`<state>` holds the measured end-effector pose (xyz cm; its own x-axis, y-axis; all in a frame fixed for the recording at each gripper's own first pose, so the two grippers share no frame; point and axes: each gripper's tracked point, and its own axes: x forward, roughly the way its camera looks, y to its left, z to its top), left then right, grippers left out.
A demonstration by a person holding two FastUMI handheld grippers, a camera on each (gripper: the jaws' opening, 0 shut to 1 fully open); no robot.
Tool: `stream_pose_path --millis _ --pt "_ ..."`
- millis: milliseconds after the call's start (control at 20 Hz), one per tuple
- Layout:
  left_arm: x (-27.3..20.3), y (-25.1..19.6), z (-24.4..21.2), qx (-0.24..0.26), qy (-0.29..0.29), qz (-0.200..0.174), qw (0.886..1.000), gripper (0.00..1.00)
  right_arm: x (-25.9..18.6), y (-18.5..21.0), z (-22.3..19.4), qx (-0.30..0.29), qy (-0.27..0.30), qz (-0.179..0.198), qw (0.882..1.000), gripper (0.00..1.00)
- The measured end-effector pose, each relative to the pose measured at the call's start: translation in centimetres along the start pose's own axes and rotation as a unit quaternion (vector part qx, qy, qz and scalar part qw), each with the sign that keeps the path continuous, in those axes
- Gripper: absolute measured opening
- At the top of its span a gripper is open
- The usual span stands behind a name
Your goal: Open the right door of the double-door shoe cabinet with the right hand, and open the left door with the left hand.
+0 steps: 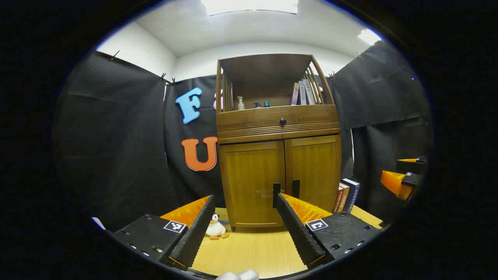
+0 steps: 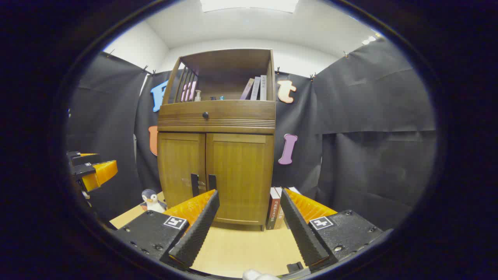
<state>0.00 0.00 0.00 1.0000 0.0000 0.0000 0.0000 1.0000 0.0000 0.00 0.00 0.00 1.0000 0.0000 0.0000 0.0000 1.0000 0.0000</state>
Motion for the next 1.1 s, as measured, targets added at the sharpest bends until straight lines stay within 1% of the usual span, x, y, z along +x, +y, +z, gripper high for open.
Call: stream_pose_path --millis 250,550,700,800,900,1100 --pt "0.2 0.1 -0.3 0.007 0.002 -0.007 1.000 0.96 0.3 0.1 -0.6 0.009 0.010 -0.009 1.000 1.00" --pt "0.7 0.0 -0.5 -0.004 0.004 -0.019 1.000 0.96 0.9 0.5 -0.9 0.004 0.014 -0.012 1.000 1.00" --pt "0.6 0.1 -0.8 -0.010 0.007 -0.023 1.000 0.96 2.0 0.9 -1.7 -0.002 0.015 -0.014 1.000 0.99" --pt "0.4 0.5 -0.9 -0.009 0.007 -0.019 1.000 0.96 3.5 1.7 -2.0 -0.004 0.014 -0.009 1.000 1.00" --pt "0.4 0.7 -1.3 -0.011 0.011 -0.012 1.000 0.96 5.7 2.9 -2.6 -0.006 0.014 0.006 1.000 1.00" --pt "0.5 1.0 -1.9 -0.003 0.020 0.007 1.000 0.96 11.7 5.1 -4.0 -0.027 0.012 0.024 0.999 1.00"
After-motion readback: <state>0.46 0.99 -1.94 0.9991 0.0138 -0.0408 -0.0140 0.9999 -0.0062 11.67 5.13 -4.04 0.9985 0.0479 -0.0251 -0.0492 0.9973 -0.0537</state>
